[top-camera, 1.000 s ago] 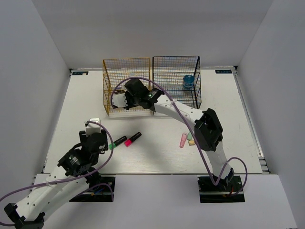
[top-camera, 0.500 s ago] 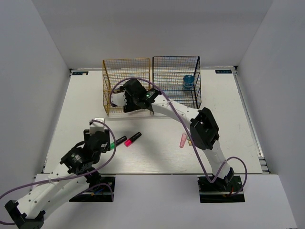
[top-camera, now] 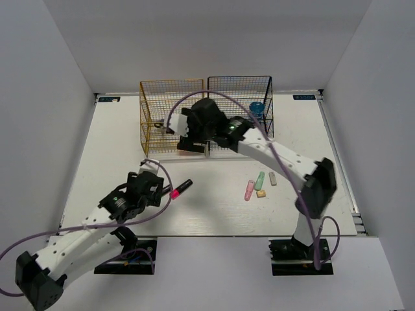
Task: Sort the stationery into containers
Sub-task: Place the stationery into the container, then grab a piece of stationery with the left arm
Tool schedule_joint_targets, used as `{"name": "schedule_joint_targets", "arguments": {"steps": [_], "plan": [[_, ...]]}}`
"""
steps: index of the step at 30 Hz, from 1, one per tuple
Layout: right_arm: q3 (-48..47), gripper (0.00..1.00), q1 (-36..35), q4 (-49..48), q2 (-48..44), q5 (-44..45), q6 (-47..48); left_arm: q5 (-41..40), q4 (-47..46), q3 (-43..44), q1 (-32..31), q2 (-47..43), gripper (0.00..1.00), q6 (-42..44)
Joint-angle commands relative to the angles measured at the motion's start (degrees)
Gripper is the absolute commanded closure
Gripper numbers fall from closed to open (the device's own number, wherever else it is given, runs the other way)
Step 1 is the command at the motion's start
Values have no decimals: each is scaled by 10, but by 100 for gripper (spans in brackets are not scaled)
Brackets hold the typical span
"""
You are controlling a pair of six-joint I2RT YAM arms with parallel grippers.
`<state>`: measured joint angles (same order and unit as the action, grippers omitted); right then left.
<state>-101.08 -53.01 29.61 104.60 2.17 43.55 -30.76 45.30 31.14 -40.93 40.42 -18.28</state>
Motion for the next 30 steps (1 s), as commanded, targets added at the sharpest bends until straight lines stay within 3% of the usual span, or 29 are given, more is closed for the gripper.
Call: {"name": "schedule_joint_targets", "arguments": {"steps": [1,2,4,6,9,13,18,23,30], "plan": [[76,12,17,64,-98,-142,-62,118,-44,12,45,59,17,74],[97,28,22,71,-115,-169,-51,135,-55,21,58,70,17,88],[162,72,32,79,-195,-252,-45,219,-83,29,109,117,29,111],[235,100,42,77,-258,-291,-42,263,-100,42,150,161,43,133],[303,100,57,81,-312,-321,-51,323,-121,58,189,198,49,155],[361,82,71,77,-345,-338,-64,396,-141,72,203,241,44,177],[408,74,93,62,-367,-374,-91,405,-121,99,205,304,43,229],[431,73,111,56,-384,-408,-108,387,-156,82,205,330,43,244],[440,72,138,51,-394,-432,-117,354,-137,94,199,369,44,272]]}}
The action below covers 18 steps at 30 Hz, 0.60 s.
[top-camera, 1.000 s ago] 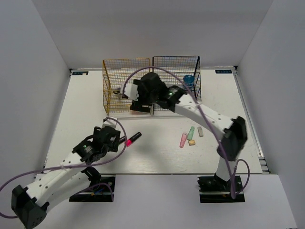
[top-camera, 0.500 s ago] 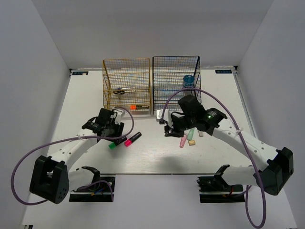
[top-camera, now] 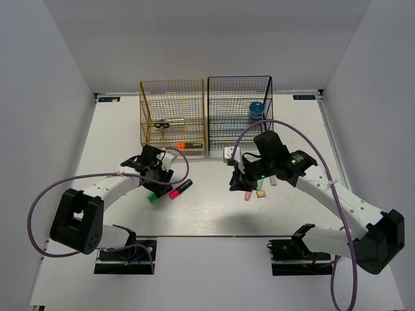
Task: Sort the stationery into containers
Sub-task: Grab a piece of stationery with the left arm
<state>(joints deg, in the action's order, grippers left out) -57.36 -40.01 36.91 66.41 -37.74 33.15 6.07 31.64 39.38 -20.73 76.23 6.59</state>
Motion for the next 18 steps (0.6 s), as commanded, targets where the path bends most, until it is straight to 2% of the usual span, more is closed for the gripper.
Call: {"name": "schedule_joint_targets", "arguments": {"steps": [1,3,6,9,10,12,13,17,18], "plan": [[5,72,12,-22,-12,-34,-15,-30,1,11,-18,16,44,25],[7,72,17,-22,-16,-44,-17,-74,11,11,-29,32,46,36],[10,72,25,-24,-24,-47,-19,-93,16,8,-52,45,48,40],[15,72,31,-27,-33,-52,-18,-93,20,10,-55,52,60,39],[16,72,34,-26,-35,-57,-19,-92,29,11,-55,57,72,39],[21,72,40,-28,-37,-58,-19,-93,33,18,-55,66,85,38],[22,72,41,-26,-40,-61,-18,-93,44,19,-55,68,94,33],[26,72,49,-28,-51,-64,-19,-83,59,47,-54,28,100,7],[27,68,50,-29,-48,-64,-18,-77,65,65,-55,20,100,3]]}}
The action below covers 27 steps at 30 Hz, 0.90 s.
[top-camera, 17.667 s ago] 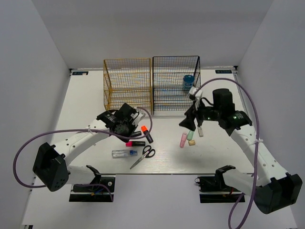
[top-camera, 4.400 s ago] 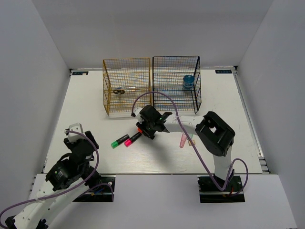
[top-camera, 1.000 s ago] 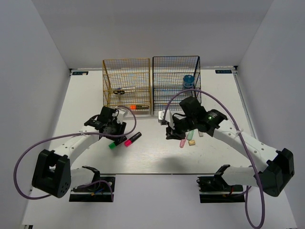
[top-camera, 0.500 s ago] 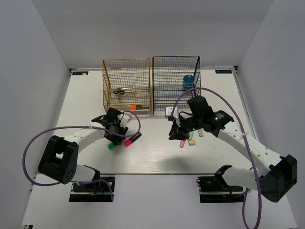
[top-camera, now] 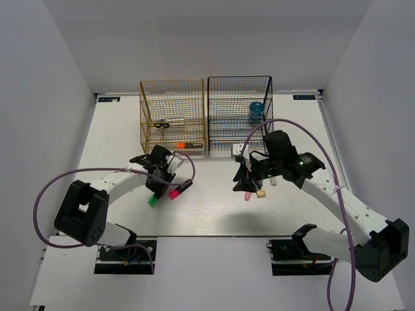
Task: Sort the stationery into containers
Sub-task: Grab a piece of stationery with the left arm, then place the stationery into the container
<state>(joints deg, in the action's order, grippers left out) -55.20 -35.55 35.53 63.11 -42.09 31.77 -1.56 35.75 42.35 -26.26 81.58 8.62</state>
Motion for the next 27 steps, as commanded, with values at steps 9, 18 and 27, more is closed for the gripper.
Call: {"name": "schedule_joint_targets", "arguments": {"steps": [9,18,27], "plan": [[-1,94,7,16,7,-24,20,6,-11,221,6,-85,100,-64],[11,91,8,3,21,-37,15,123,-112,303,11,-27,100,81],[11,90,12,3,28,-45,13,220,-112,348,41,38,100,264]]}}
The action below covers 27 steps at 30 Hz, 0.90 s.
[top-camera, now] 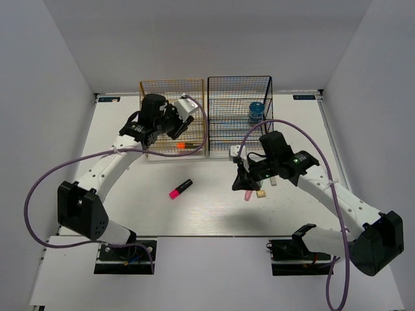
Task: Sort the stationery into containers
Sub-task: Place the stationery into the container
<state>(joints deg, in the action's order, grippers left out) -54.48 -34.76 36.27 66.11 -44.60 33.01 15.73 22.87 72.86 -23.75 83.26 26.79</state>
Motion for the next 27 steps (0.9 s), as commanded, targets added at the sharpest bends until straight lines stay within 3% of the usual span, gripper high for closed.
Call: {"name": "schedule_joint_targets", "arguments": {"steps": [1,13,16,17,18,23,25,26,27], "plan": [[4,90,6,-6,-1,-20,0,35,28,54,16,36,100,90],[7,85,16,-10,0,-20,-2,-61,-45,4,4,77,100,190],[9,81,22,-11,2,-20,-2,-68,-62,-8,2,75,79,172],[8,79,21,-10,2,-20,-3,-68,-68,-14,3,74,53,170],[9,79,23,-13,2,-21,-3,-72,-70,-15,2,73,44,167],[10,77,30,-10,2,-24,-2,-88,-72,-18,0,56,35,139],[10,77,31,-11,2,-25,-3,-95,-80,-18,-3,39,37,125],[10,77,34,-10,3,-26,-5,-97,-80,-11,-3,33,44,118],[8,88,35,-11,3,-20,-9,-104,-69,-8,-12,12,90,101]]}}
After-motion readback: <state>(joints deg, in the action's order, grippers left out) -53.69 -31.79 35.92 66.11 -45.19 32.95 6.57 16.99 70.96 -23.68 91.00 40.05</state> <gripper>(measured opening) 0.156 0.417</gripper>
